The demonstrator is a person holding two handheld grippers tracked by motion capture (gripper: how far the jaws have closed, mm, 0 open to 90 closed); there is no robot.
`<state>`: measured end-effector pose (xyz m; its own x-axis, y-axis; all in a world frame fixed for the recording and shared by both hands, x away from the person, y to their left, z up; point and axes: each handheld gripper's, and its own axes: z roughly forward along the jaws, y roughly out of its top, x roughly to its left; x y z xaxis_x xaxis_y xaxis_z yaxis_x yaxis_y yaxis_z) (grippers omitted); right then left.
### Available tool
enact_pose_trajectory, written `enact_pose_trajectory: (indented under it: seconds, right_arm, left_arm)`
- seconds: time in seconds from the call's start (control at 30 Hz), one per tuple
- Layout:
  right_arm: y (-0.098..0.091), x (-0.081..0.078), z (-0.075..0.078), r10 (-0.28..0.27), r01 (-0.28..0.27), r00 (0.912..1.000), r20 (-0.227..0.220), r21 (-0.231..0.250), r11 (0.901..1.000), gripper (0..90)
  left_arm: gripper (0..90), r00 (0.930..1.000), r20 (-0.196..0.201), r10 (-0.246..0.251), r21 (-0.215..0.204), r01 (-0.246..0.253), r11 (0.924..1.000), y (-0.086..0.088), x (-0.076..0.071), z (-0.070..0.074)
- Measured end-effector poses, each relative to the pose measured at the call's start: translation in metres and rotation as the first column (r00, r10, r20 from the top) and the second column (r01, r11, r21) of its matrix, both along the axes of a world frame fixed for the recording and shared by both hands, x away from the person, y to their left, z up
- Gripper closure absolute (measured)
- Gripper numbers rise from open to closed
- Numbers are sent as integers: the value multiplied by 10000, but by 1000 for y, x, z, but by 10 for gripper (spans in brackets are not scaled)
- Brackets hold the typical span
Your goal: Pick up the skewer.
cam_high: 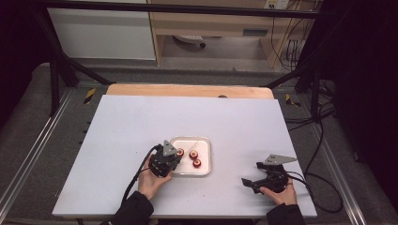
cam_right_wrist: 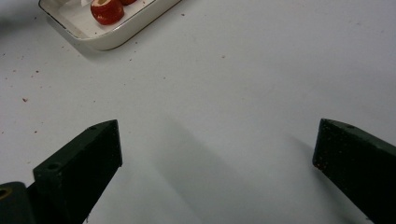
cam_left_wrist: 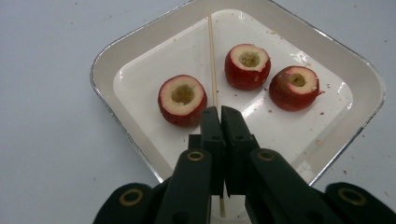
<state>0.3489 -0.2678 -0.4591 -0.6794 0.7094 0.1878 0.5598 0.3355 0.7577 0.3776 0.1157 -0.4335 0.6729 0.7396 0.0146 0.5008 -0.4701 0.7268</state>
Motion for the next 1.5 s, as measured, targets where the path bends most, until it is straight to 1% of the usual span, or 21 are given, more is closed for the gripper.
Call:
enact_pose_trajectory:
  seconds: [0.27, 0.43, 0.47, 0.57, 0.67, 0.8, 0.9, 0.97, 1.0, 1.03, 1.07, 1.1, 1.13, 1.17, 1.3, 1.33, 1.37, 1.4, 1.43, 1.47, 1.5]
  right_arm:
    - [0, 0, 1, -5, 5, 10000, 75, -32, 10000, 15]
    - [3, -1, 3, 101, -99, 9998, 159, -102, 9999, 6]
    - [4, -1, 4, 173, -168, 9995, 282, -153, 9997, 6]
    - [8, -2, 6, 178, -167, 9993, 335, -328, 9993, 6]
    - [13, -2, 8, 209, -180, 9985, 508, -568, 9982, 6]
    - [21, -2, 12, 324, -252, 9970, 696, -1019, 9945, 10]
    - [28, -3, 15, 490, -356, 9948, 897, -1449, 9888, 13]
    - [32, -3, 18, 684, -474, 9916, 1098, -1835, 9819, 18]
    - [37, -4, 22, 856, -556, 9882, 1273, -2232, 9732, 24]
    - [37, -4, 22, 856, -556, 9882, 1273, -2232, 9732, 24]
    - [39, -4, 23, 973, -612, 9854, 1396, -2429, 9681, 26]
    - [42, -5, 26, 1136, -693, 9806, 1598, -2597, 9632, 35]
    - [42, -5, 26, 1136, -693, 9806, 1598, -2597, 9632, 35]
    - [44, -6, 28, 1187, -712, 9792, 1647, -2692, 9604, 36]
    - [52, -7, 32, 1583, -880, 9680, 1949, -3273, 9408, 46]
    - [54, -8, 32, 1718, -947, 9640, 2031, -3416, 9351, 48]
    - [59, -9, 33, 1976, -1102, 9574, 2107, -3662, 9240, 58]
    - [59, -9, 33, 1976, -1102, 9574, 2107, -3662, 9240, 58]
    - [64, -10, 34, 2247, -1218, 9484, 2238, -3973, 9096, 72]
    - [64, -10, 34, 2247, -1218, 9484, 2238, -3973, 9096, 72]
    - [68, -12, 35, 2599, -1367, 9364, 2357, -4374, 8888, 85]
  left_arm:
    - [888, 9993, 208, -303, -227, 308, 9993, 2, -6, 12]
    - [887, 9986, 176, -495, -319, 500, 9982, 4, -9, 19]
    - [887, 9984, 181, -534, -327, 540, 9980, 4, -9, 21]
    - [887, 9974, 162, -696, -355, 702, 9969, 3, -11, 24]
    - [887, 9959, 110, -896, -395, 900, 9952, 1, -13, 28]
    - [887, 9921, -25, -1257, -291, 1256, 9917, -2, -16, 31]
    - [887, 9886, -70, -1503, -135, 1502, 9886, -5, -18, 31]
    - [887, 9856, -117, -1689, -34, 1689, 9856, -8, -19, 31]
    - [887, 9841, -128, -1769, 12, 1769, 9842, -9, -19, 31]
    - [887, 9830, -151, -1830, 30, 1831, 9831, -11, -20, 32]
    - [887, 9814, -195, -1912, 79, 1914, 9815, -12, -20, 32]
    - [887, 9804, -203, -1961, 118, 1964, 9805, -14, -20, 33]
    - [887, 9790, -237, -2024, 184, 2029, 9790, -15, -21, 33]
    - [887, 9776, -266, -2089, 278, 2096, 9774, -17, -21, 34]
    - [887, 9725, -325, -2308, 493, 2322, 9714, -26, -22, 36]
    - [887, 9703, -334, -2394, 566, 2410, 9689, -28, -22, 37]
    - [887, 9690, -342, -2445, 600, 2462, 9674, -30, -22, 37]
    - [887, 9669, -352, -2528, 664, 2547, 9647, -33, -22, 38]
    - [887, 9651, -362, -2595, 729, 2615, 9624, -35, -22, 39]
    - [887, 9633, -354, -2662, 785, 2682, 9602, -38, -22, 39]
    - [887, 9609, -372, -2743, 820, 2765, 9575, -41, -22, 40]
